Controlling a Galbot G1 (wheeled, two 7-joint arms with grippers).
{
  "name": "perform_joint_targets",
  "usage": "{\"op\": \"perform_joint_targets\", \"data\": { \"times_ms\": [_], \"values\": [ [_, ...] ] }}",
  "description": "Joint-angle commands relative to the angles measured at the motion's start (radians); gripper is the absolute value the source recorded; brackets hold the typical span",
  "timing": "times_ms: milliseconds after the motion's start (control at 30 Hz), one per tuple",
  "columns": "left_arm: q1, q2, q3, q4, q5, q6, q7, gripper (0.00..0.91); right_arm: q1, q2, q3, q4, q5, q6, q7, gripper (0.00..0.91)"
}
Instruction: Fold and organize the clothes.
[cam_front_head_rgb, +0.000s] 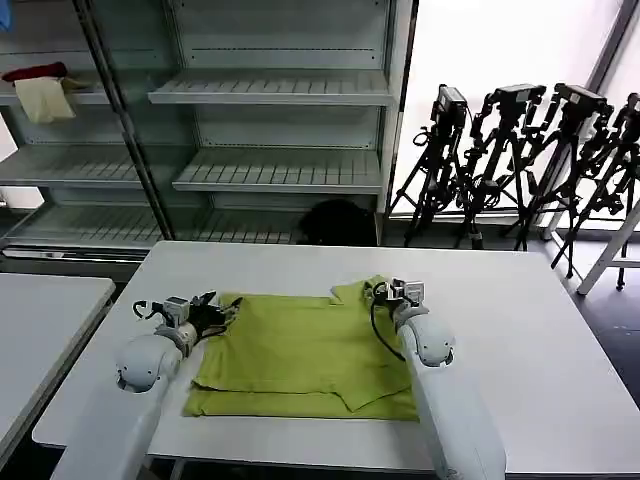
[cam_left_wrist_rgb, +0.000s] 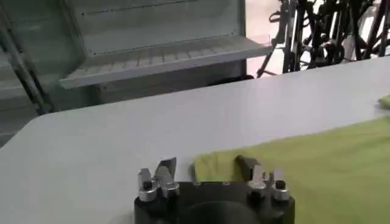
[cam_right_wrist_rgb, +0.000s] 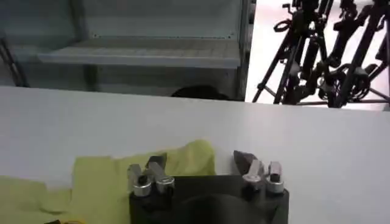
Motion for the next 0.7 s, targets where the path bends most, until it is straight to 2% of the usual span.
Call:
{"op": "perform_joint_targets", "data": {
  "times_ms": [33, 333, 467, 700],
  "values": [
    [0.001, 0.001, 0.000, 0.006, 0.005, 0.003, 0.020, 0.010, 0.004, 0.004, -0.001, -0.013, -0.009, -0.001, -0.009, 0.000],
    [0.007, 0.000, 0.001, 0.000, 0.003, 0.003, 0.038, 0.010, 0.001, 0.001, -0.005, 0.015, -0.003, 0.000, -0.013, 0.000],
    [-0.001, -0.004, -0.005, -0.022, -0.029, 0.001, 0.018, 0.000, -0.004, -0.004, -0.005, 0.050, 0.034, 0.003, -0.004, 0.000],
    [-0.005, 0.017, -0.023, -0.121, -0.126, 0.001, -0.033, 0.000, -0.024, -0.041, -0.033, 0.204, 0.125, 0.002, 0.050, 0.000]
  ]
}}
